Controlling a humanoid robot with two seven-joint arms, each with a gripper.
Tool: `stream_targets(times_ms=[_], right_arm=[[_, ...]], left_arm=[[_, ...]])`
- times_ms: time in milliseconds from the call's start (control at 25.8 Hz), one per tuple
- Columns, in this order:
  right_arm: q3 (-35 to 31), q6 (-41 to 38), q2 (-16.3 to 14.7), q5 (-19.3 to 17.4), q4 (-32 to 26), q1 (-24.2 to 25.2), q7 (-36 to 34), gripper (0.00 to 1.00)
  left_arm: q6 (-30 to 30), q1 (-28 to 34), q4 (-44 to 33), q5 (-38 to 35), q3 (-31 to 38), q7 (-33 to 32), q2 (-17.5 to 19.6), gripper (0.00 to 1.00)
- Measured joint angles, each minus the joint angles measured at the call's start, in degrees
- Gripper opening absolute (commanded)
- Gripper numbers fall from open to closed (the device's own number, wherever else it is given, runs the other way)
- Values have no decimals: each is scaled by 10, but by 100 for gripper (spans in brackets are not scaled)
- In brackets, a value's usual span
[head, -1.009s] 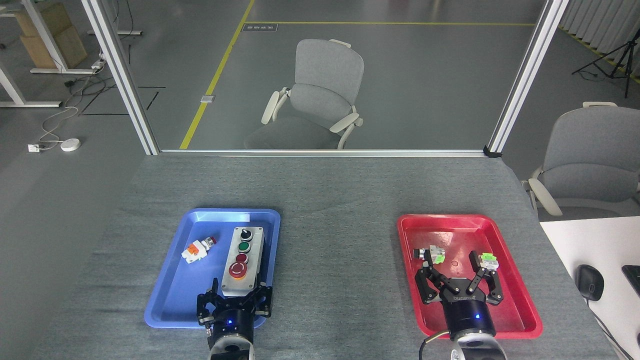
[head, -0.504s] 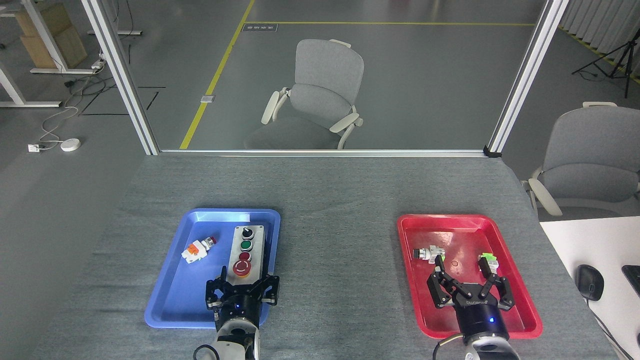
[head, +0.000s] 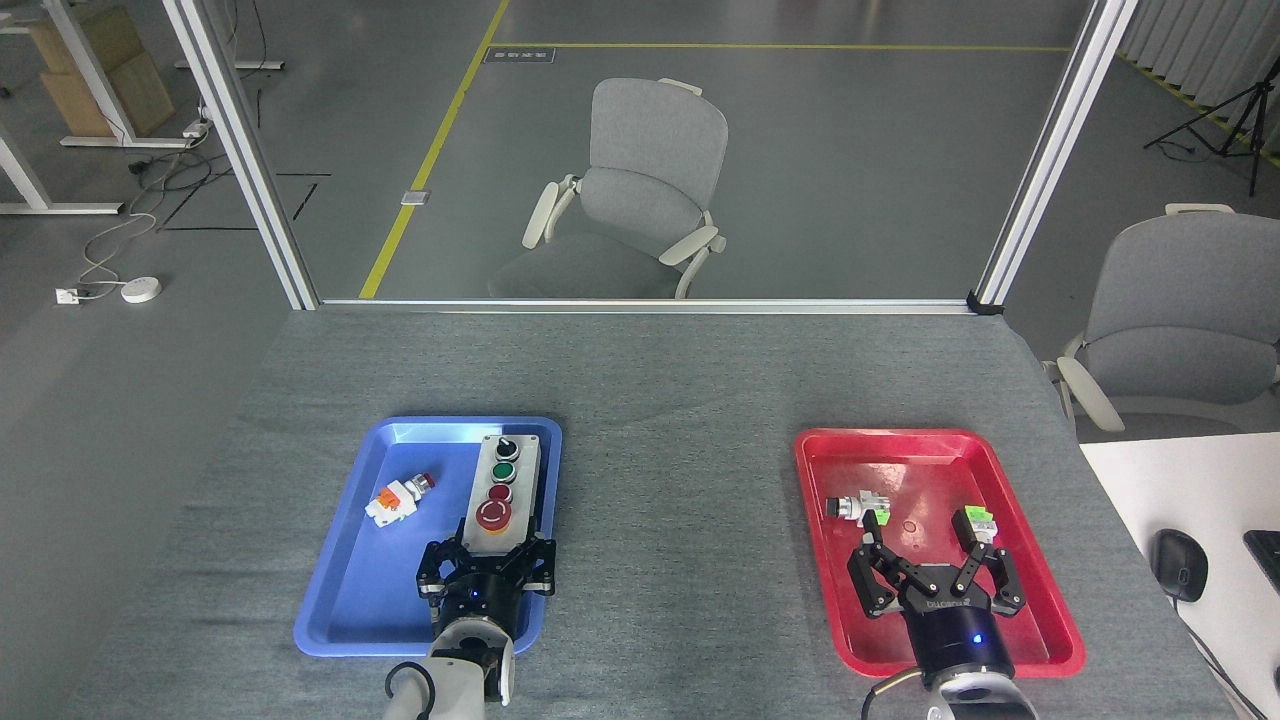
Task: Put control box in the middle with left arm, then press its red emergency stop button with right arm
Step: 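Lift the control box and carry it off the tray toward the table middle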
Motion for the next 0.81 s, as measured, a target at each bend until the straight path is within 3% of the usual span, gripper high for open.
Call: stream_targets(times_ms=[272,582,699,815], right_arm=[[-7,1,25,8,-15,-4,-3,96],[-5,2,44,7,-25,1,1,97],[-4,1,46,8,-28,9,6,97],[-3,-3,45,8,-27,17,10,97]], left_arm=[[-22,5,-45,1,2,-2,20,0],[-35,111,-271,31,12,-2,76,0],[-35,129,-315,39,7,-16,73,0],[-34,124,-319,36,-9,-40,41,0]])
